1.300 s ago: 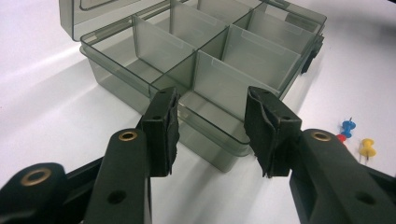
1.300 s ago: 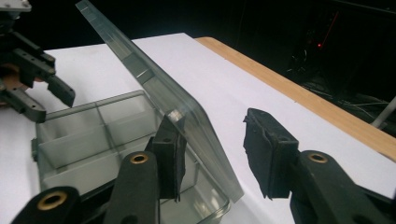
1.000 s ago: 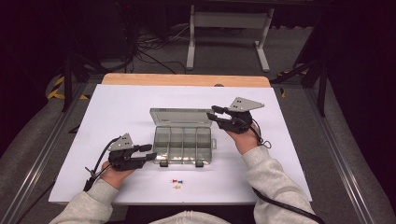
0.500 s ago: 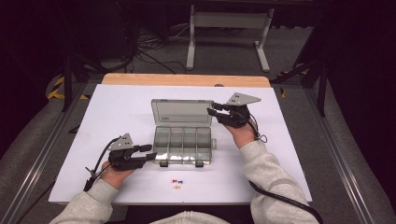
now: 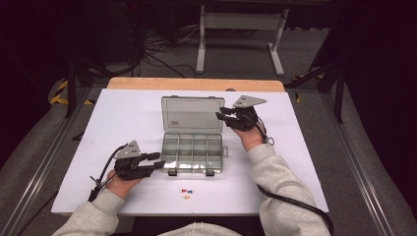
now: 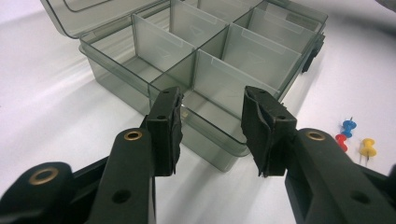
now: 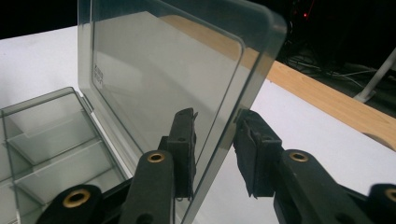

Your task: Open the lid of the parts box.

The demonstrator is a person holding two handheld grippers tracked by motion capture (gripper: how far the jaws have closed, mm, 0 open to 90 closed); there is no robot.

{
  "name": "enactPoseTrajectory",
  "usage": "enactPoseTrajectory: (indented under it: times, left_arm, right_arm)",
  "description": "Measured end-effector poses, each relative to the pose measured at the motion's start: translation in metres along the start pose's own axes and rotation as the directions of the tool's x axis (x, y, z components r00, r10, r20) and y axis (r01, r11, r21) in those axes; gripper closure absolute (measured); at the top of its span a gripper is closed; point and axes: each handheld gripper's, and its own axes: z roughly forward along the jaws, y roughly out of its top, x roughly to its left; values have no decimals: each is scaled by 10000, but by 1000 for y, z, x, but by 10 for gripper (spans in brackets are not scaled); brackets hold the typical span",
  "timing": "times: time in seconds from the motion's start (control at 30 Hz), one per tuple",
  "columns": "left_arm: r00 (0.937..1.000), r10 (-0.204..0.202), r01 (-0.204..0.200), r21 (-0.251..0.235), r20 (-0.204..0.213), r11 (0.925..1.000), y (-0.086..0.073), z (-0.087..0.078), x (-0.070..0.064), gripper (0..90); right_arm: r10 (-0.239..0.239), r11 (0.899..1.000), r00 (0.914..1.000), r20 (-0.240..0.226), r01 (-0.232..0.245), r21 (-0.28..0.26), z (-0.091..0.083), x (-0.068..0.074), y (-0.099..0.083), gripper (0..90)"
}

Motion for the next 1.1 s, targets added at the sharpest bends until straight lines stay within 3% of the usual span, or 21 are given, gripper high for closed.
enactPoseTrajectory:
  times: [0.5, 1.1]
  left_arm:
    - [10000, 51, -51, -57, 61, 10000, 0, 1, 0, 580]
    - [9999, -22, 24, -127, 158, 9999, 0, 2, -1, 580]
  right_arm:
    - [364, 9993, 9993, -107, -363, 64, 14, -8, -7, 598]
    - [890, 9956, 9949, -480, -875, 330, 36, -13, -17, 344]
